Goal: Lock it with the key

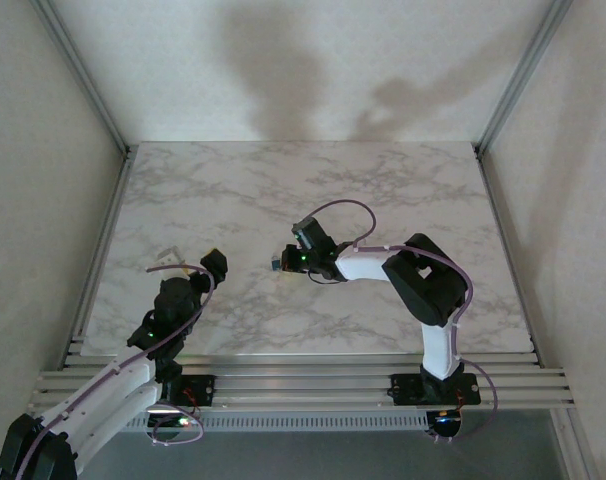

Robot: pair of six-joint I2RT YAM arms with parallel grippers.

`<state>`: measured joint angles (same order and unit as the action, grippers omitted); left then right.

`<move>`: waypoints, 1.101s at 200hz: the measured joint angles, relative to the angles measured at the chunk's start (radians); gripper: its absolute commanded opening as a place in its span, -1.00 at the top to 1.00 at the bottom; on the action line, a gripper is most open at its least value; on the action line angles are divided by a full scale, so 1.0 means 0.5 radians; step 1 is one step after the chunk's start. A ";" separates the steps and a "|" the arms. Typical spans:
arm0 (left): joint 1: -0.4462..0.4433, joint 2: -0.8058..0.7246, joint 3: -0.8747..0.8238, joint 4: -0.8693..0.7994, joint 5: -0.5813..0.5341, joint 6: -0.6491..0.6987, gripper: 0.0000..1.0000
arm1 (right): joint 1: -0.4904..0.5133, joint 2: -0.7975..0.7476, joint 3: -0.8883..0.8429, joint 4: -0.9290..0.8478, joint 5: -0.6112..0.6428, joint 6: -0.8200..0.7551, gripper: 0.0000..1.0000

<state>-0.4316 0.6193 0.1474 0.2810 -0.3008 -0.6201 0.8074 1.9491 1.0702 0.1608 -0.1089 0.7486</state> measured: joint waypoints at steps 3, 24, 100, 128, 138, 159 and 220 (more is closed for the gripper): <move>0.000 0.001 0.000 0.000 0.000 0.000 -0.99 | 0.000 0.000 0.000 0.000 0.000 0.000 0.81; 0.000 0.009 0.000 0.001 0.000 0.000 -0.99 | 0.000 0.000 0.007 -0.002 -0.001 0.005 0.67; 0.000 0.008 0.000 0.001 -0.001 0.000 -0.99 | -0.001 -0.011 0.025 -0.048 0.001 -0.015 0.14; 0.000 0.009 0.000 0.001 0.001 0.000 -0.99 | -0.001 -0.098 0.025 -0.125 0.011 -0.048 -0.30; 0.000 0.010 0.000 0.001 0.002 0.000 -0.99 | -0.001 -0.157 0.025 -0.155 0.020 -0.085 -0.51; 0.000 0.034 0.000 -0.001 0.002 -0.002 -0.99 | -0.002 -0.320 0.025 -0.213 0.040 -0.130 -0.73; -0.013 -0.030 -0.003 0.021 0.011 0.006 -0.99 | -0.005 -0.732 0.041 -0.520 0.294 -0.320 -0.99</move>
<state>-0.4381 0.6044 0.1459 0.2913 -0.2951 -0.6170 0.8047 1.5833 1.0908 -0.0990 0.0380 0.5884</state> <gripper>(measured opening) 0.996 0.990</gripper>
